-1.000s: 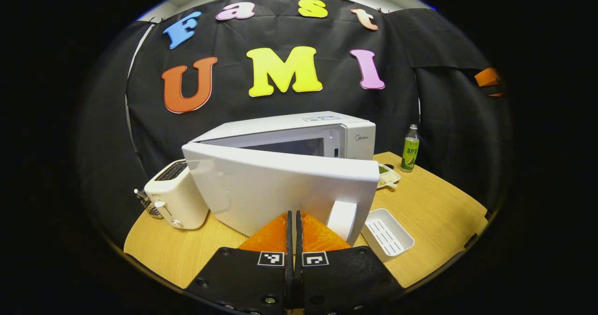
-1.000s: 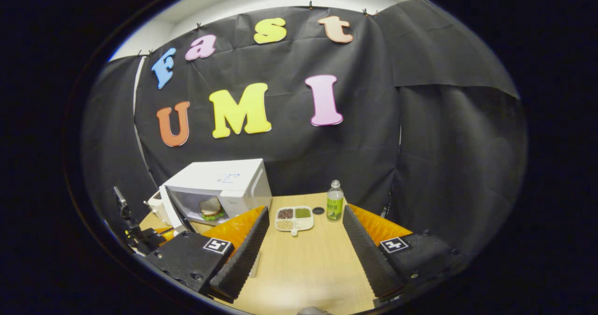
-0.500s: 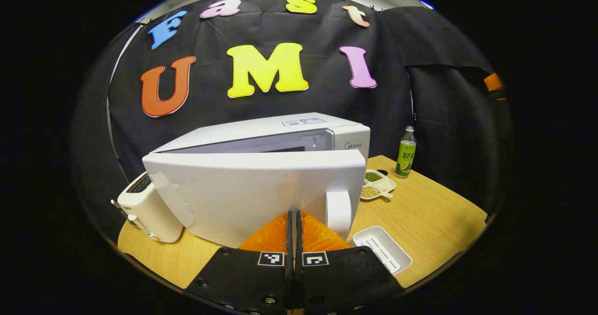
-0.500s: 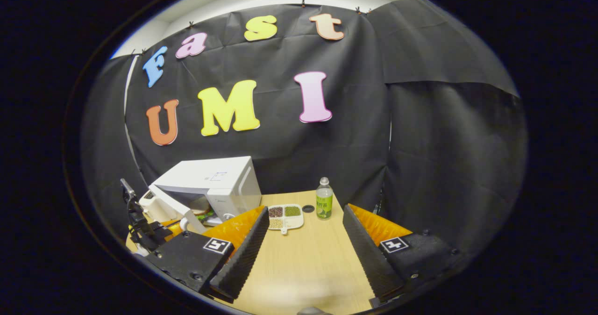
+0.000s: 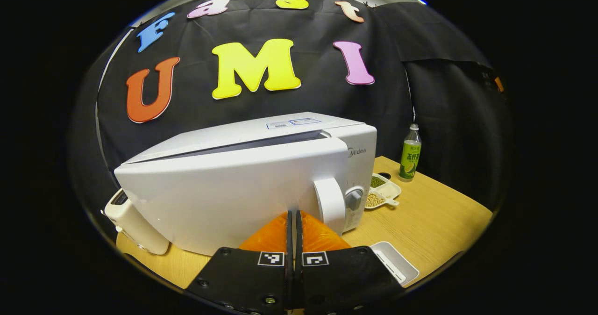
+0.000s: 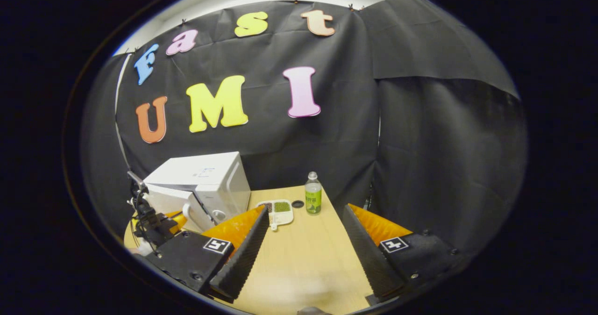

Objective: Open the microwave oven with the left hand, put the food in, and close the microwave oven.

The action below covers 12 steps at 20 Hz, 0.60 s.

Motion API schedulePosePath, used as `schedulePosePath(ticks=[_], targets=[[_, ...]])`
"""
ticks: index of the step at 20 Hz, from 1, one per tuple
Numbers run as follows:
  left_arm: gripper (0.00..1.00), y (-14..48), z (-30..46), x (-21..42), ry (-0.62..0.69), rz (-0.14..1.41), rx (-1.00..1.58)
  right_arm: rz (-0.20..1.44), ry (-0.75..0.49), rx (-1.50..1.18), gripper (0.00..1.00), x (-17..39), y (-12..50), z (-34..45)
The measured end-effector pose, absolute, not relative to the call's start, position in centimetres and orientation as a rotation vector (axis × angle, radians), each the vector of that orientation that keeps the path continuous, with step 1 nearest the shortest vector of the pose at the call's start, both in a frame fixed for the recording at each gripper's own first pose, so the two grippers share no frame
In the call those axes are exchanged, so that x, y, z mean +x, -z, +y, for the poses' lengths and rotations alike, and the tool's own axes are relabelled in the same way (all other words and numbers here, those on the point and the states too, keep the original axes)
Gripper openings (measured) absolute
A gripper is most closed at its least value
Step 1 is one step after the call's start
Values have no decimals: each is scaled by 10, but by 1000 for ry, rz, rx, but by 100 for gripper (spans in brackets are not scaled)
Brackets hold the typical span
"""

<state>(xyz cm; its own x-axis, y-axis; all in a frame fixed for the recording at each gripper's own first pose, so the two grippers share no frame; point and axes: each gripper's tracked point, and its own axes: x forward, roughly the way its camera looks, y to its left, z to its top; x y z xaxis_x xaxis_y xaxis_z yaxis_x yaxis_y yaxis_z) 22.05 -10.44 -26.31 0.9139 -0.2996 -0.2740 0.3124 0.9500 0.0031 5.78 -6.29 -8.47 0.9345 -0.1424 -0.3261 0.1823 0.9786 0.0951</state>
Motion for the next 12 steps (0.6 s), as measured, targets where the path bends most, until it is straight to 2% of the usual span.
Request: schedulePosePath(ticks=[1,2,3,4,5,6,7,8,9,10,11,12], targets=[[0,263,-106,223,312,273,42,329,168,124,92,58,86,-63],[0,263,-107,226,309,270,40,331,168,125,92,59,86,-63],[0,263,-108,231,306,270,38,332,166,126,100,60,87,-62],[0,262,-108,235,303,269,36,330,162,129,100,61,86,-62],[0,262,-107,237,294,276,30,328,159,133,92,62,85,-61],[0,262,-107,236,292,272,19,331,160,136,100,64,88,-61],[0,263,-107,235,293,274,20,334,160,141,92,64,90,-60],[0,261,-108,237,293,267,20,334,159,142,100,65,91,-60],[0,262,-108,237,288,270,16,339,157,140,100,65,93,-58],[0,262,-107,239,284,268,12,343,156,137,92,66,96,-58],[0,261,-107,240,276,272,6,344,154,138,100,66,96,-57],[0,261,-106,241,265,270,-4,349,153,139,100,67,97,-56]])
